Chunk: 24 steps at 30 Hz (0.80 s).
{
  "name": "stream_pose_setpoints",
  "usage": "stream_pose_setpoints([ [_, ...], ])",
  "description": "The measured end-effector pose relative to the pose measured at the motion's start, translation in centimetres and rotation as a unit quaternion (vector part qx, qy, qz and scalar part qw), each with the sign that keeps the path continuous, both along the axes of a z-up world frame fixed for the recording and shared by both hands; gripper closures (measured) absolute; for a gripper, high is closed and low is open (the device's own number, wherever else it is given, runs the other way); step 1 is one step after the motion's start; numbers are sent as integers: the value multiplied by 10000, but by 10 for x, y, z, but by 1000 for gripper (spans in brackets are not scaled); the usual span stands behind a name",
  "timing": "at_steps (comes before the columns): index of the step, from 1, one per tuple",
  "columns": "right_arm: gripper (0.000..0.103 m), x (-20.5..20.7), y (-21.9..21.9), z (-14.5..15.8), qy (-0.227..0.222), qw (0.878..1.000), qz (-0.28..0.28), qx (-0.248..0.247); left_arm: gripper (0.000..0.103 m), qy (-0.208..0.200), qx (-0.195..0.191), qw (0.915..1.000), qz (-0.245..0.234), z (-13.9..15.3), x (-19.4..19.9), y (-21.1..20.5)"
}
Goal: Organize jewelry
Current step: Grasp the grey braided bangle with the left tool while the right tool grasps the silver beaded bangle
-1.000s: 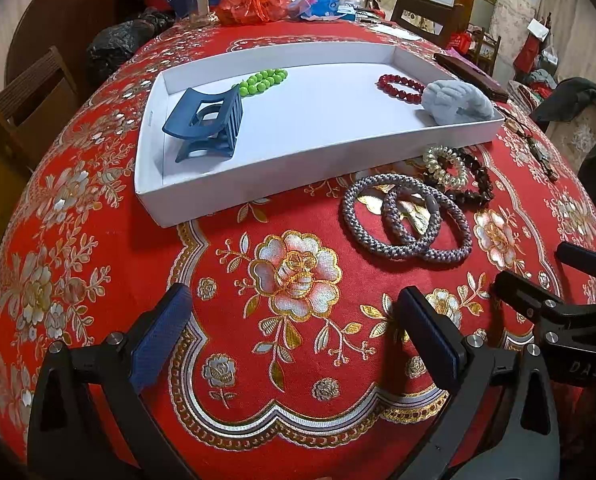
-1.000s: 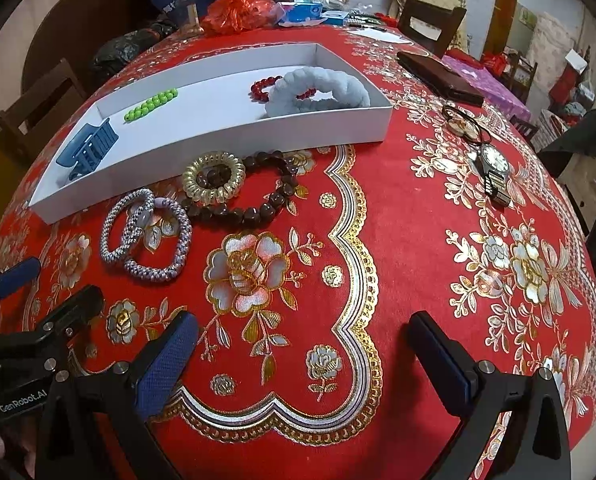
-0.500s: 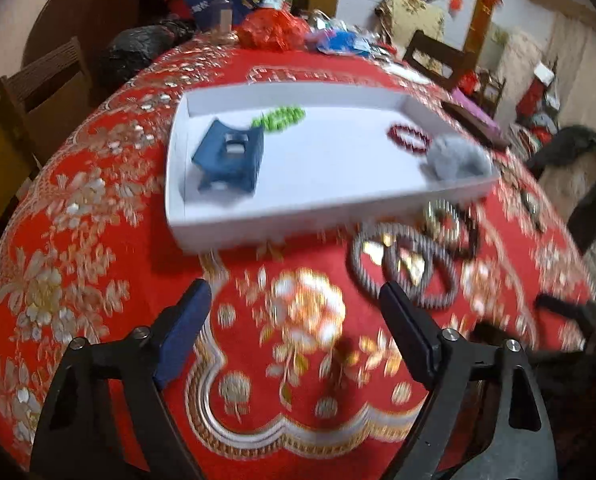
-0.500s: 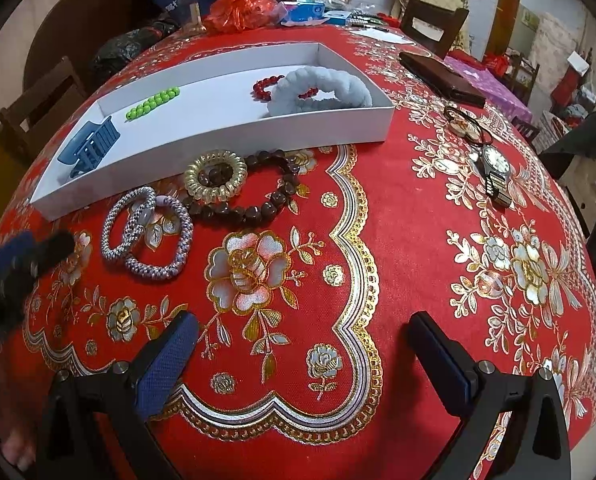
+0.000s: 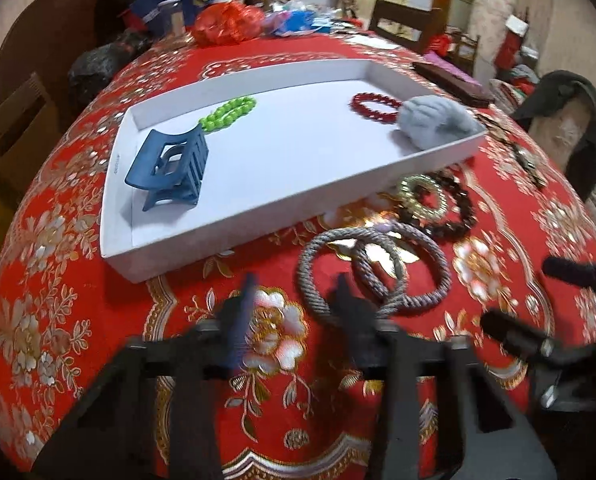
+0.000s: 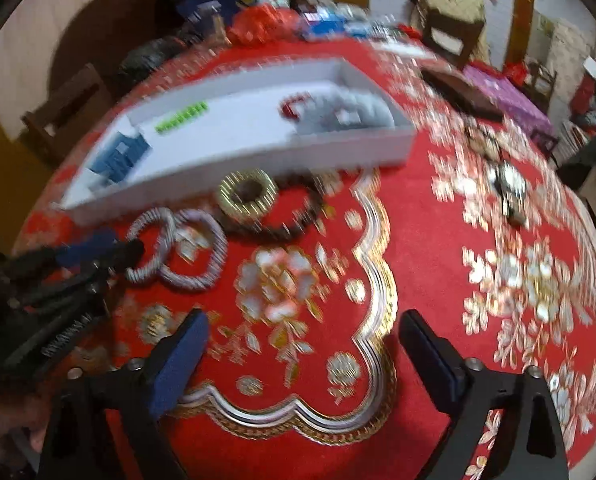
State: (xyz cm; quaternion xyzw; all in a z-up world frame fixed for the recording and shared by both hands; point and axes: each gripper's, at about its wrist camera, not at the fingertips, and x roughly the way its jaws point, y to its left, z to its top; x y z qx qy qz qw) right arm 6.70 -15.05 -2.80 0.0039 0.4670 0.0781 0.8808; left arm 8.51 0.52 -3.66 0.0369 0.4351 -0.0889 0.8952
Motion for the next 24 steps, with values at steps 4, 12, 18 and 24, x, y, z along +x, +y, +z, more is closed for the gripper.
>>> stream_pose_setpoints([
  [4,28,-4,0,10,-268,9986,169,419,97,-70,-71,9999,-137,0,-15,6],
  [12,66,21,27,-2,-101,9929,815,860,98,-62,-745,9966,338,-2,-25,40],
  [18,79,35,44,-11,-108,9918,1110,627,98,-78,-759,9964,372,-1,-24,39],
  [24,86,40,49,-12,-260,9912,1256,339,98,-77,-746,9965,369,-1,-23,37],
])
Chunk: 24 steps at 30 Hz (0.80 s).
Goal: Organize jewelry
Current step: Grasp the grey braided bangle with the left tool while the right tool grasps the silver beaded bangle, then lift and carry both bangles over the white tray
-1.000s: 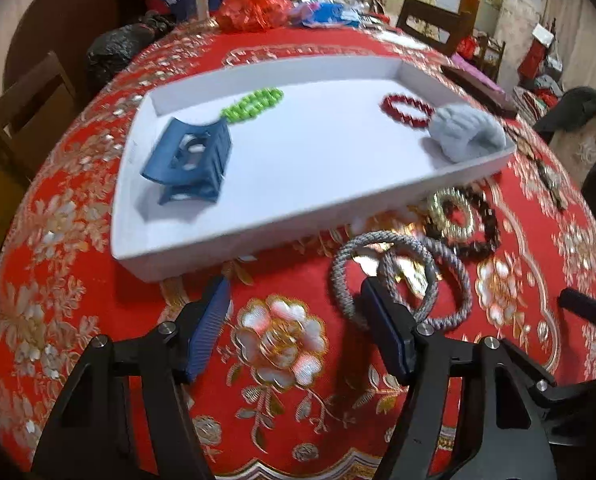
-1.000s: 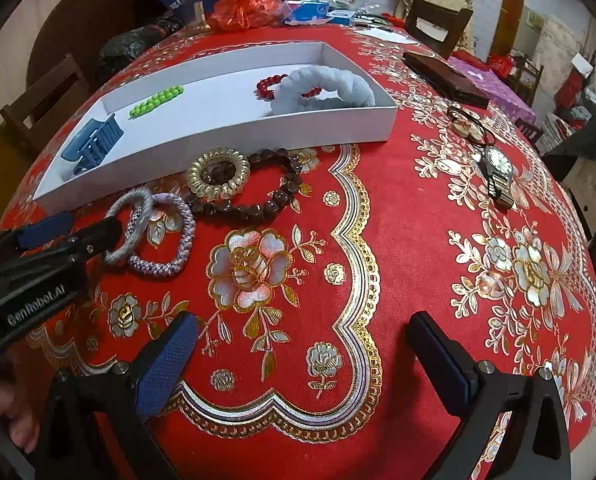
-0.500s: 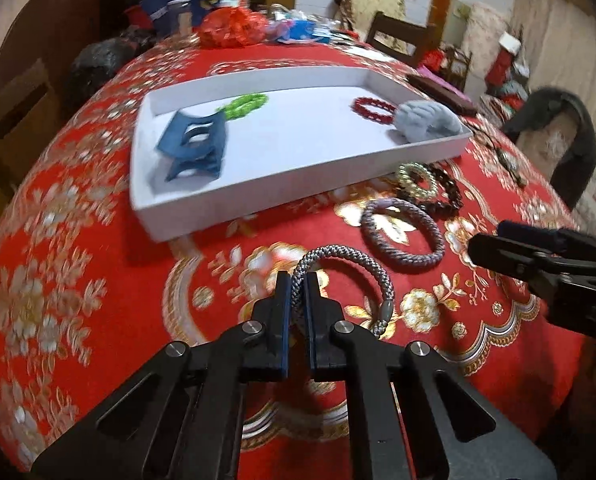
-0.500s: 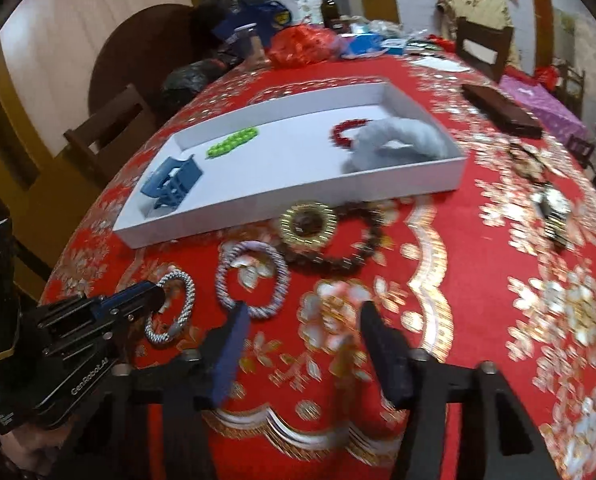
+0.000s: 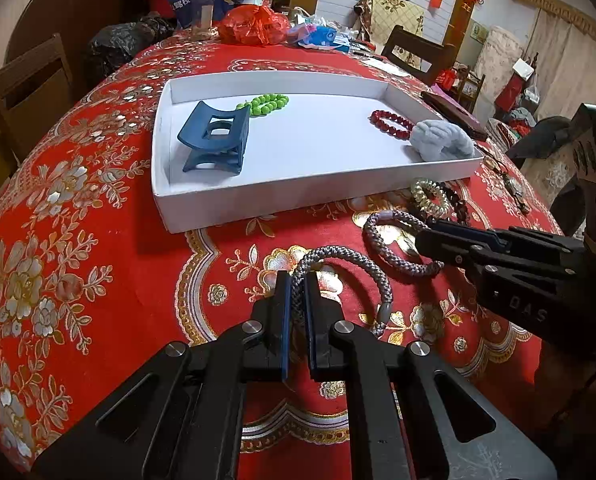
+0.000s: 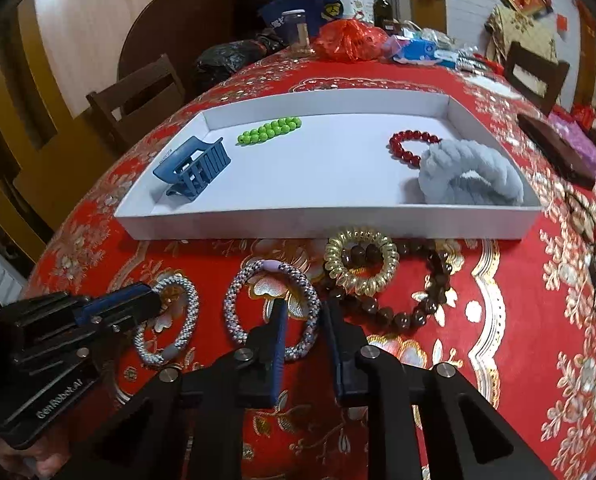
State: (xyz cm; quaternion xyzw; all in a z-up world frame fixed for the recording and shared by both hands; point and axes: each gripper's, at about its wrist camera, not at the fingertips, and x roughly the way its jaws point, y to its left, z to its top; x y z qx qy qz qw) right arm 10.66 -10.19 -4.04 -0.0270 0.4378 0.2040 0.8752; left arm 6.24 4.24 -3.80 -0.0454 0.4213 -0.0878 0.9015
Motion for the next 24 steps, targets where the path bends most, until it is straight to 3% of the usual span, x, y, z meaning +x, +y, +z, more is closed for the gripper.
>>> stream_pose_setpoints([
  [3,86,-6,12,-1,-257,9983,174,-495,98,1,7,10000,-1,0,0,0],
  [7,87,-8,15,-1,-358,9966,220,-714,98,-6,52,10000,1,0,0,-1],
  [10,96,-12,18,0,-297,9964,212,-767,98,-10,107,9999,4,-1,1,-2],
  [14,97,-21,5,5,-89,9990,35,-443,98,-25,229,9997,-2,-2,0,-5],
  [19,97,-43,-18,33,-215,9994,-249,97,98,-37,370,9993,-11,-2,0,-9],
  [24,97,-56,-33,46,-322,9977,-500,325,98,-91,169,9998,2,14,-6,-3],
])
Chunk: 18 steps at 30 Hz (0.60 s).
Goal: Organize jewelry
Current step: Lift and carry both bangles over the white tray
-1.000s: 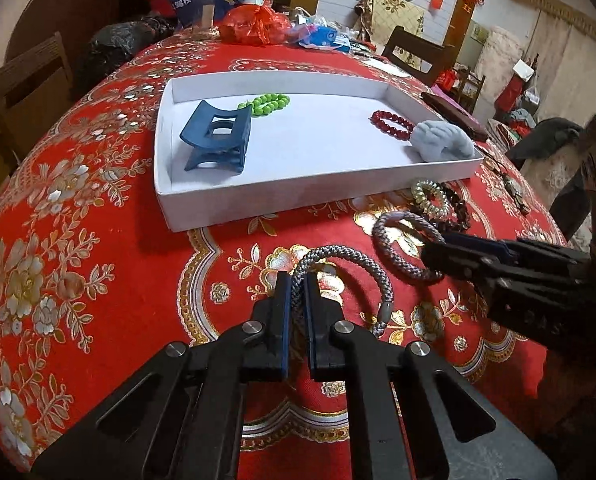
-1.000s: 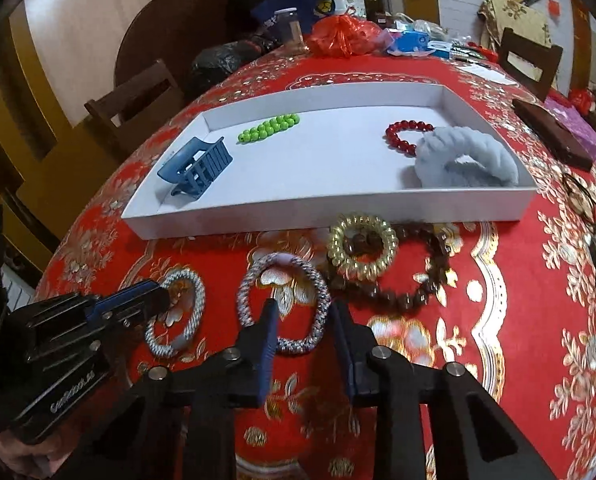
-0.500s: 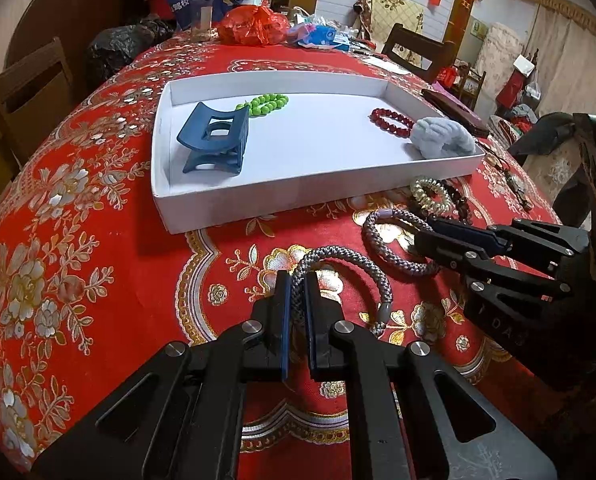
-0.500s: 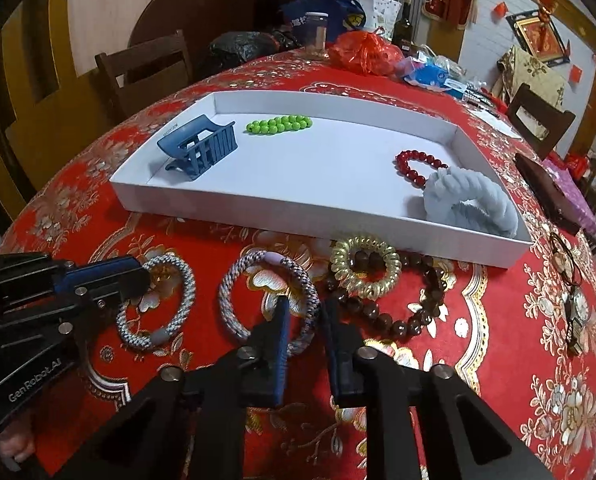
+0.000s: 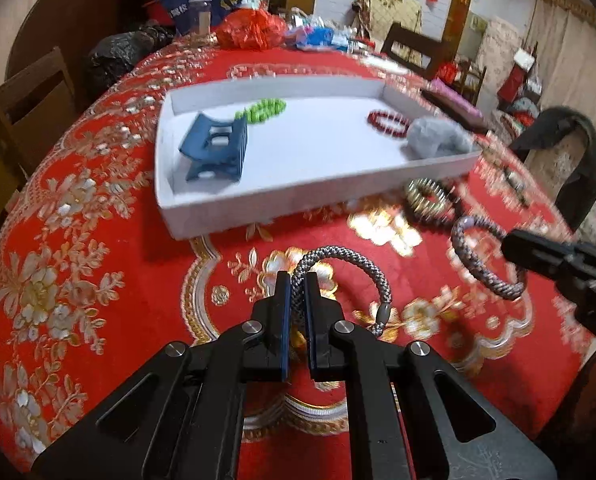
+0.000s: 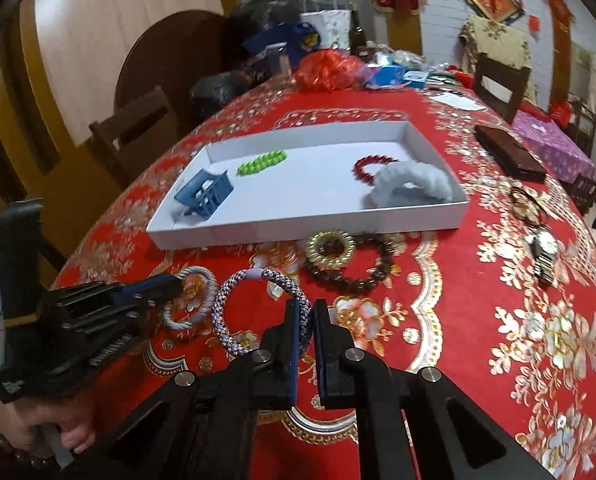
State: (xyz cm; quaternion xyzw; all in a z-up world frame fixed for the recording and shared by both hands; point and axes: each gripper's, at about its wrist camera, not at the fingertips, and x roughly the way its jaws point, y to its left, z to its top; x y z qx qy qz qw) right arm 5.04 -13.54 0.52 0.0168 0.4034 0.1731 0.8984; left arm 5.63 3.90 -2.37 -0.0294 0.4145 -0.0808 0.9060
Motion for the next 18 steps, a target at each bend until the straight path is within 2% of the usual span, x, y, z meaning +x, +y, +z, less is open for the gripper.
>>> stream_pose_setpoints([
  [5,97,1,-8,7,-74,9997,-221,100,98,-287,-77,9995,-129,36,-12,-5],
  [8,97,1,-13,10,-134,9990,-400,116,98,-362,6,9992,-160,51,-14,-12],
  [11,97,2,-19,12,-182,9982,-563,121,98,-326,179,9993,-101,56,-11,-20],
  [18,97,0,-16,14,-248,9982,-548,-18,98,-261,277,9993,-70,56,-5,-28],
])
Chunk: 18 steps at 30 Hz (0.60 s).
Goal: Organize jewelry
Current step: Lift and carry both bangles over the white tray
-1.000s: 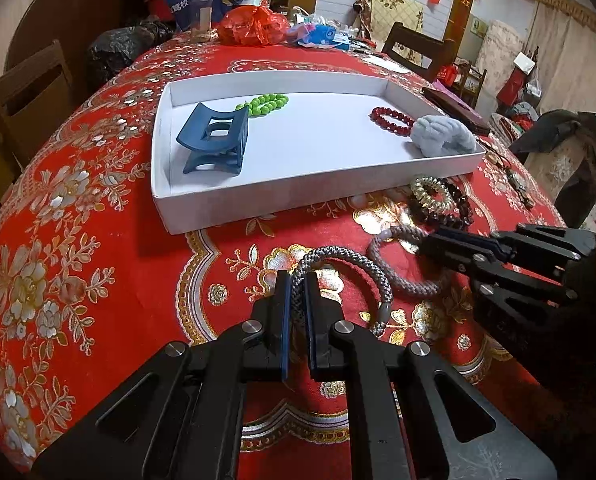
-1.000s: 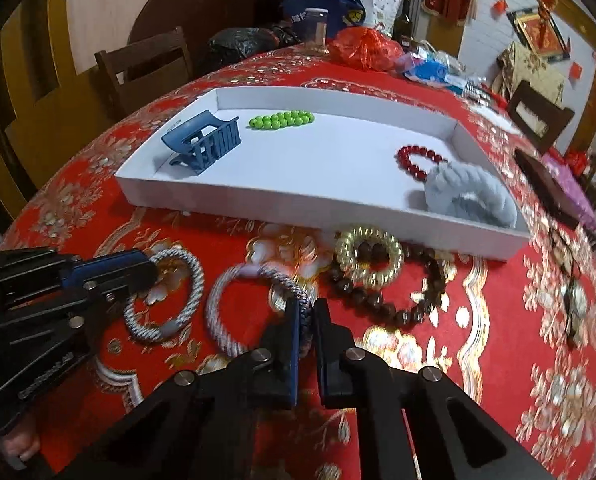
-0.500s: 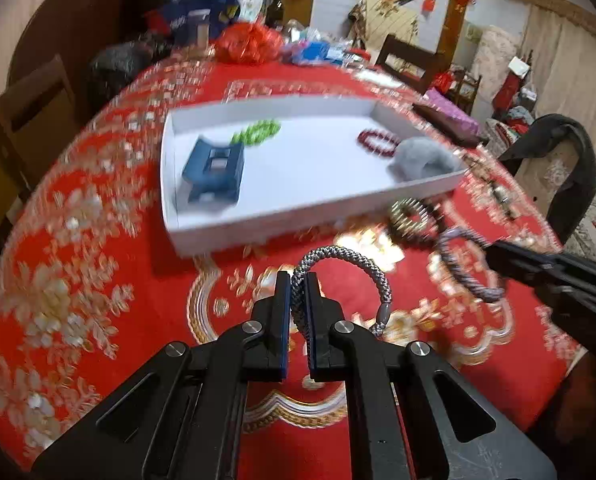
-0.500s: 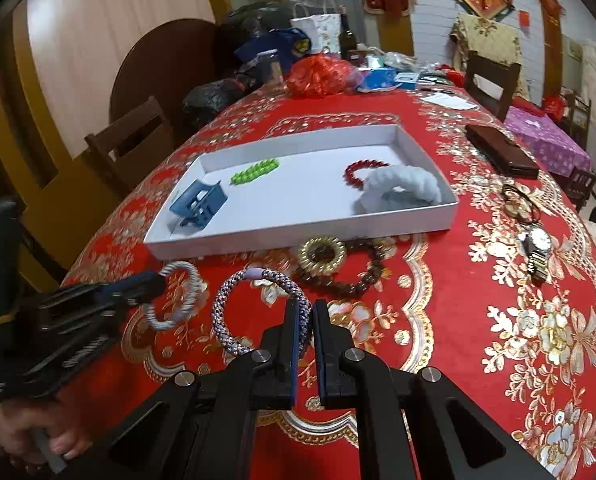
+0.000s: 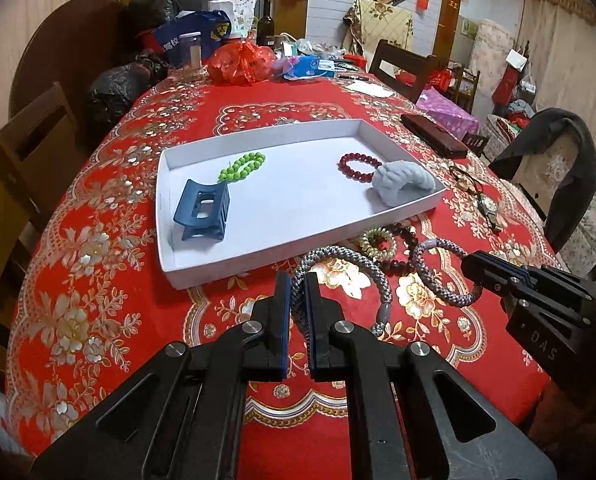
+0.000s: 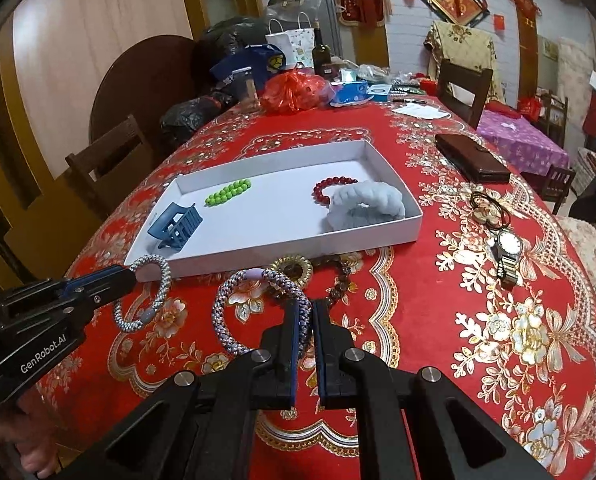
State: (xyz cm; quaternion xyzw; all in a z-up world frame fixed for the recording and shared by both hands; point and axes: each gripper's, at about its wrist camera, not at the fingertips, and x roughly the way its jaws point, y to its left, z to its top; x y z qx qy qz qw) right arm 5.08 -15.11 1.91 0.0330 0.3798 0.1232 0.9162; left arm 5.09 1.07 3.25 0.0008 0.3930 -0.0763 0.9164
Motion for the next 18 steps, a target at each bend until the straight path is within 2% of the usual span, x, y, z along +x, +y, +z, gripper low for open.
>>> stream_pose_setpoints([
  [18,97,2,9,0,12,9999,-17,-125,98,0,-33,10000,90,2,10,4],
])
